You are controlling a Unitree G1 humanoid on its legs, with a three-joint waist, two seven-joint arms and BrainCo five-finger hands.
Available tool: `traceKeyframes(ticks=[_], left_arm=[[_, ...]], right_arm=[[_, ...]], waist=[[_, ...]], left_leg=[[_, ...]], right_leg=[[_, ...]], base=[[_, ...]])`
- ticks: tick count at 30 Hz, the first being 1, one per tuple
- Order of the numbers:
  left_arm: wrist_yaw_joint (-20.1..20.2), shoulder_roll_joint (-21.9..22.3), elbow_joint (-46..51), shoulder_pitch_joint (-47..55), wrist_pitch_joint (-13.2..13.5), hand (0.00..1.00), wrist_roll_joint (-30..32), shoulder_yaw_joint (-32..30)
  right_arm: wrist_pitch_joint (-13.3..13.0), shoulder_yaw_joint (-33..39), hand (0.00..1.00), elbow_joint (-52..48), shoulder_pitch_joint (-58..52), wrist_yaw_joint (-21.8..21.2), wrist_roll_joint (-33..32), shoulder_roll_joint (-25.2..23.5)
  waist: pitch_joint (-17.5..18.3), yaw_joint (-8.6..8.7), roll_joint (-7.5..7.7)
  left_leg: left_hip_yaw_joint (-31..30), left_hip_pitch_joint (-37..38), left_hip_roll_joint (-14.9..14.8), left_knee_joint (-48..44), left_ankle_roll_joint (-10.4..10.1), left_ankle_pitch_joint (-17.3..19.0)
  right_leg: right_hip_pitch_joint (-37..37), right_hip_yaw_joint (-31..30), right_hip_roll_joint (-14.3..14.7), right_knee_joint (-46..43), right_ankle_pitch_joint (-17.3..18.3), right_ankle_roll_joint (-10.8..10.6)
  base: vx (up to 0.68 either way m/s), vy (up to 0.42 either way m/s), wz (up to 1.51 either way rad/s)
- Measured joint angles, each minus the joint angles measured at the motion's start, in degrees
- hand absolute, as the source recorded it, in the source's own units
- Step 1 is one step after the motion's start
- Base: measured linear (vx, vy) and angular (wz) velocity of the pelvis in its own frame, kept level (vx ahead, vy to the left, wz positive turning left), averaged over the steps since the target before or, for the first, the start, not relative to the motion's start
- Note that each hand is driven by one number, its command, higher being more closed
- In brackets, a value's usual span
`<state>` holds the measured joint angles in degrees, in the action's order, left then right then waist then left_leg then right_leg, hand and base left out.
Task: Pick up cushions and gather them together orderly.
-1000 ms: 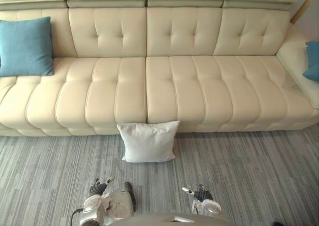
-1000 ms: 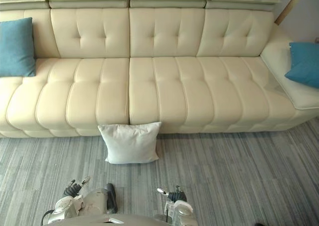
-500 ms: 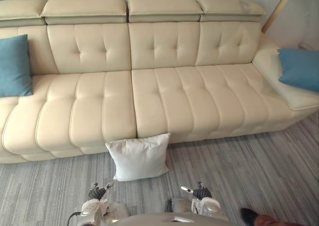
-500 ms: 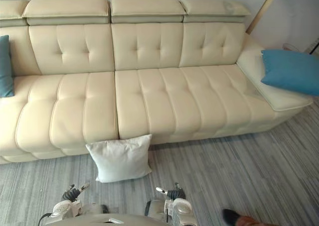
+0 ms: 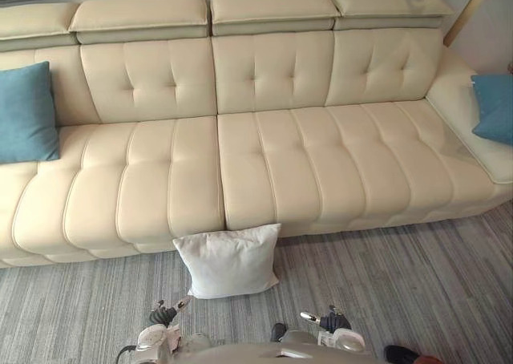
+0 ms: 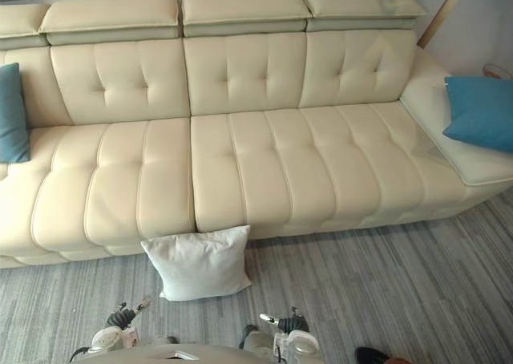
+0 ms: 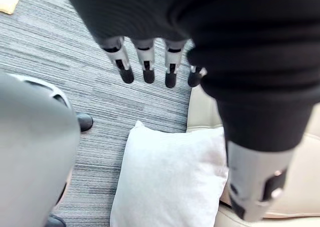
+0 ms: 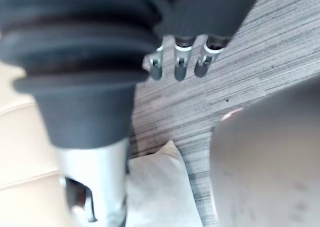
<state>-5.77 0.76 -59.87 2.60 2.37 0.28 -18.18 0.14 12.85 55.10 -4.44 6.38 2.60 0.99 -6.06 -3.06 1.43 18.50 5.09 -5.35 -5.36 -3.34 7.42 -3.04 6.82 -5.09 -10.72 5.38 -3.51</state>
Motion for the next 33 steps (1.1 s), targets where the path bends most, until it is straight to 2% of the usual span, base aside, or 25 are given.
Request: traceKeyframes(ticks=[6, 10, 12, 15, 16, 17, 25, 30, 33], left_arm=[[-0.05, -0.36, -0.29, -0.01, 0.05, 0.00, -0.06, 0.86], [-0.22, -1.18, 0.81, -0.99, 0.07, 0.00, -0.08, 2.78], [-1.28, -1.96, 1.77, -4.61, 0.07, 0.00, -0.30, 4.05], [-2.36, -2.05, 4.43, -6.03, 0.08, 0.00, -2.34, 4.74], [-3.40, -2.33, 6.34, -6.82, 0.11, 0.00, -4.28, 4.79], [-3.69, -2.39, 6.99, -7.09, 0.11, 0.00, -4.89, 4.82], [-5.82, -2.68, 11.99, -14.24, 0.66, 0.00, -11.69, 4.78], [-6.85, -3.03, 13.79, -24.21, 1.47, 0.00, -14.82, 4.37], [-7.87, -3.00, 14.10, -28.66, 1.56, 0.00, -16.05, 4.04]], right_arm=[[-0.06, 0.32, 0.00, 0.23, 0.23, 0.00, 0.00, 0.35], [0.05, -5.83, 0.00, -0.32, 2.54, 0.08, 1.41, 1.53], [0.05, -8.81, 0.00, -3.58, 5.33, 0.20, 2.36, 1.92], [0.07, -11.36, 0.00, -6.52, 8.78, 0.43, 2.32, 2.26], [0.08, -13.48, 0.00, -8.68, 10.86, 0.77, 2.26, 2.88], [0.05, -14.10, 0.00, -9.59, 11.66, 1.20, 2.24, 3.09], [0.20, -14.32, 0.00, -11.82, 22.16, 5.07, 1.18, 3.69], [0.16, -14.30, 0.00, -13.85, 35.61, 8.10, 1.09, 4.15], [0.19, -14.30, 0.00, -13.81, 42.02, 9.29, -0.19, 4.18]], waist=[[-0.14, -0.08, -0.04], [-2.05, -0.30, 0.13], [-6.65, -0.16, 0.11], [-9.05, -0.13, -0.33], [-10.82, -0.25, -0.36], [-11.25, -0.18, -0.35], [-15.76, 0.35, -0.46], [-19.99, 0.82, -1.04], [-22.29, 0.87, -1.17]], left_leg=[[-1.29, -0.30, 0.81, 0.81, 0.52, -1.30], [-1.51, -4.65, 0.64, -2.14, 0.54, -1.64], [-2.87, -13.09, -1.18, -13.23, 0.93, 1.90], [-3.13, -22.77, -3.52, -23.00, 1.12, 5.05], [-3.11, -27.63, -4.77, -27.92, 1.24, 6.64], [-3.09, -29.21, -5.06, -29.01, 1.00, 7.17], [-4.63, -44.17, -6.34, -35.83, 1.40, 6.41], [-6.01, -55.60, -6.96, -40.79, 2.43, 5.61], [-7.21, -60.00, -6.98, -43.83, 2.36, 5.56]], right_leg=[[0.97, 0.21, -0.45, 2.67, -2.21, -0.29], [-3.51, 0.18, -1.04, -1.51, -1.70, 0.16], [-10.43, 0.19, -1.45, -8.95, -0.02, 0.54], [-19.51, -0.46, -0.97, -16.18, 1.75, 0.99], [-24.61, -1.52, -0.57, -20.39, 2.77, 1.17], [-26.21, -1.59, -0.57, -21.32, 2.90, 1.31], [-40.76, -2.34, -0.79, -27.28, 1.55, 2.27], [-51.48, -2.31, -0.93, -32.17, 0.90, 2.49], [-55.74, -1.69, -1.71, -36.46, 1.92, 3.30]], base=[[-0.06, 0.027, 0.05], [-0.15, -0.020, 0.05], [-0.29, -0.041, 0.16], [-0.34, -0.033, -0.14], [-0.27, -0.028, -0.21], [-0.26, -0.029, -0.19], [-0.16, -0.034, 0.01], [-0.09, -0.010, 0.06], [-0.01, -0.026, 0.21]])
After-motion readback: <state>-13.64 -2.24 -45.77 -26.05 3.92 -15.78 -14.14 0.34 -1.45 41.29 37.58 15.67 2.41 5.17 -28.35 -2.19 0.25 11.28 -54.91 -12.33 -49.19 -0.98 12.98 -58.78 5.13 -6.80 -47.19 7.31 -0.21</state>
